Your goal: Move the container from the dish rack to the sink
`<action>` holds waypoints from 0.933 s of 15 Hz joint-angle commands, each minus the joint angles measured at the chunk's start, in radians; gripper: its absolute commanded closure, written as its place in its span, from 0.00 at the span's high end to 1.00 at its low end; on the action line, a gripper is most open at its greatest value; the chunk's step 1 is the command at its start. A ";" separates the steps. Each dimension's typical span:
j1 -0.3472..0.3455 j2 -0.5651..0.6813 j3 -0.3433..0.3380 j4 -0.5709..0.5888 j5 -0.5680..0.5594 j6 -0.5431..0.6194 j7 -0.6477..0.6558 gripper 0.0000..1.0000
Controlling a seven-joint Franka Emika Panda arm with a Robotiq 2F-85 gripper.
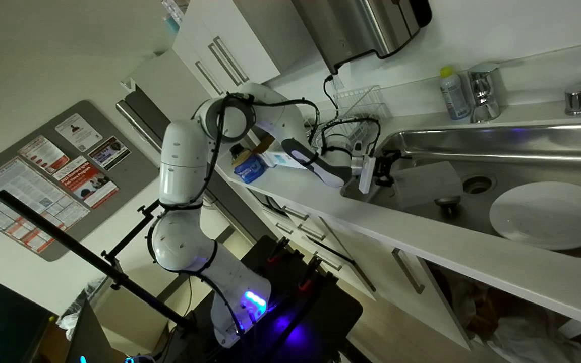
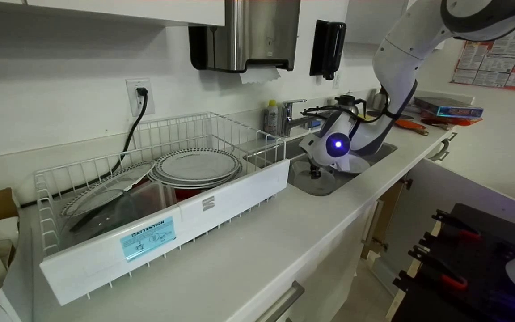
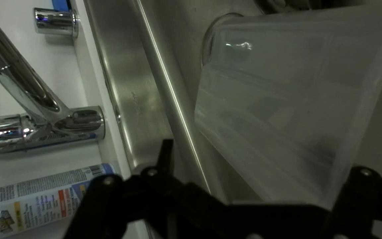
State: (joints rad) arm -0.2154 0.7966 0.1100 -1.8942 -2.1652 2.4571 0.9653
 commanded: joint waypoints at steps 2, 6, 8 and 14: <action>-0.002 0.003 -0.007 0.018 0.062 0.032 -0.034 1.00; -0.016 0.020 -0.006 0.035 0.102 0.094 -0.055 1.00; -0.026 0.023 -0.005 0.039 0.155 0.147 -0.086 1.00; -0.057 0.008 -0.014 0.023 0.433 0.316 -0.267 1.00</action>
State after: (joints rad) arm -0.2535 0.8153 0.1048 -1.8690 -1.8565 2.6910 0.8017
